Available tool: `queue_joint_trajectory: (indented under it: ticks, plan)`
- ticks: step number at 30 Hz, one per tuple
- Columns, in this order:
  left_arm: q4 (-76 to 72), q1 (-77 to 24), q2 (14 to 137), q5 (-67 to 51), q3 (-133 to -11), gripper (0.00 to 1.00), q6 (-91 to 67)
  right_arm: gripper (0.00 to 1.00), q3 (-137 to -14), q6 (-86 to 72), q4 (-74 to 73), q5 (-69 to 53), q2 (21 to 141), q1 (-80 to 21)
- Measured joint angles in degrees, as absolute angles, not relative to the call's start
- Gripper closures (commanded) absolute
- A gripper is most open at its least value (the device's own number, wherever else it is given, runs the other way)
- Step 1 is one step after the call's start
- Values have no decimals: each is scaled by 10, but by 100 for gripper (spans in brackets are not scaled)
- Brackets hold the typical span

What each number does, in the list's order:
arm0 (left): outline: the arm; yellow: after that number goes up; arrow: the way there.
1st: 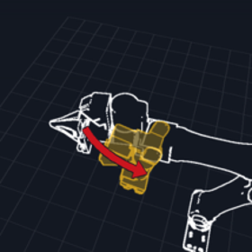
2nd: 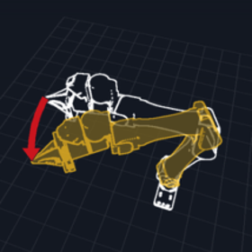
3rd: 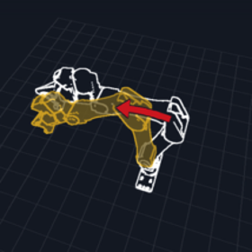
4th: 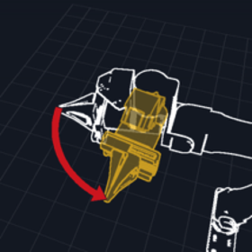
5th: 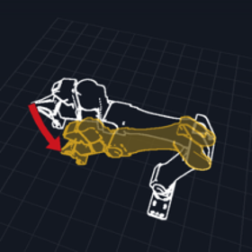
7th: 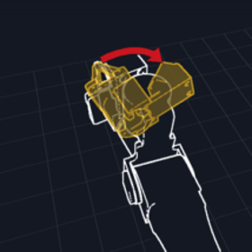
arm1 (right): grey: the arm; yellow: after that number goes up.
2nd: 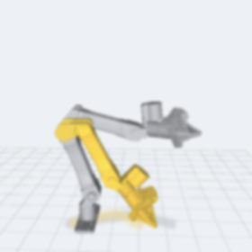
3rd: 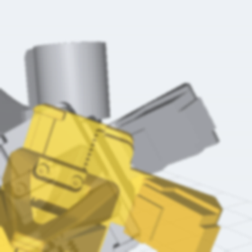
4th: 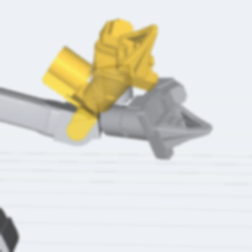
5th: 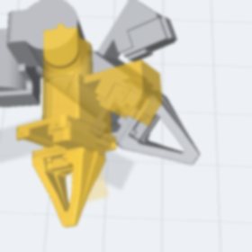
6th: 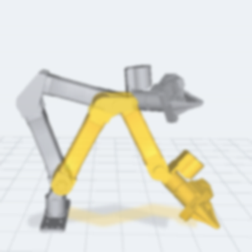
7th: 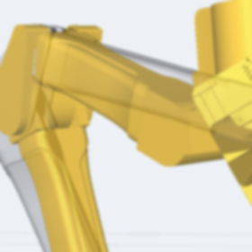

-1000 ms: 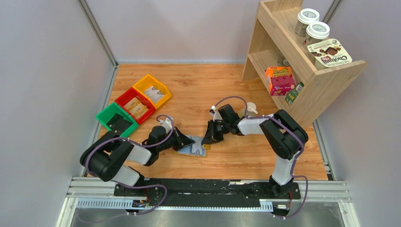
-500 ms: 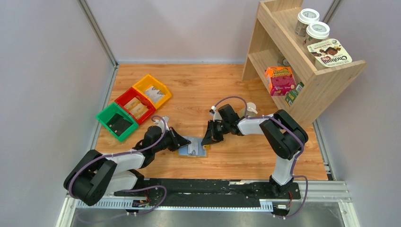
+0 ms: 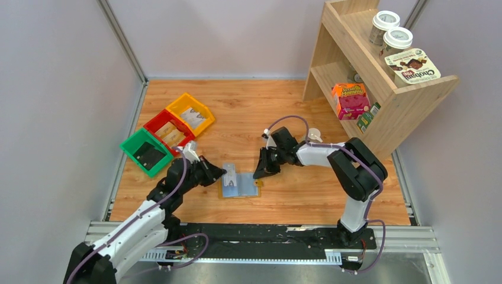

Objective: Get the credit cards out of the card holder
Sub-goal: Remove the credit card from the card holder, then place the credit card in the storage box.

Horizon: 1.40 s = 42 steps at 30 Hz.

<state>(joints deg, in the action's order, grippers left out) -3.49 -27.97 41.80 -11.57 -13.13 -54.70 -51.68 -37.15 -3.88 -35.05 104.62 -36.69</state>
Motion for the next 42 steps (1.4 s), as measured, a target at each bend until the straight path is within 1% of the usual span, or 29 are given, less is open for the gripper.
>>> queue_joint_trajectory:
  ticks: [1,4,8,10,11,15,17,23,28,33,37,38,41,42]
  plan:
    - [-23,-280,404,-107,-134,100,-547,76,-525,-365,-51,-339,1043,-367]
    - [3,-280,360,-73,-140,100,-548,52,-544,-354,-82,-310,1021,-367]
    - [15,-280,321,-25,-152,100,-558,26,-556,-364,-87,-294,954,-367]
    - [5,-280,308,3,-160,100,-568,18,-556,-386,-64,-293,905,-367]
    - [-1,-280,305,13,-164,100,-572,17,-554,-400,-44,-293,884,-367]
    - [-59,-280,309,52,-175,100,-603,16,-526,-470,84,-290,821,-378]
    - [-90,-280,321,60,-176,100,-622,17,-505,-503,142,-286,809,-389]
    - [-160,-281,374,61,-190,100,-673,27,-463,-595,274,-265,824,-421]
    - [-200,-282,384,63,-202,100,-696,34,-461,-646,343,-242,843,-431]
    - [-235,-289,394,63,-205,100,-713,44,-462,-684,399,-226,872,-434]
    - [-247,-293,400,63,-205,100,-720,60,-465,-699,418,-221,894,-434]
    - [-250,-294,401,62,-205,100,-722,66,-469,-703,424,-221,898,-434]
    - [-255,-296,401,61,-205,99,-727,90,-475,-706,441,-220,902,-434]
    - [-256,-296,401,59,-205,95,-728,97,-475,-705,448,-220,902,-434]
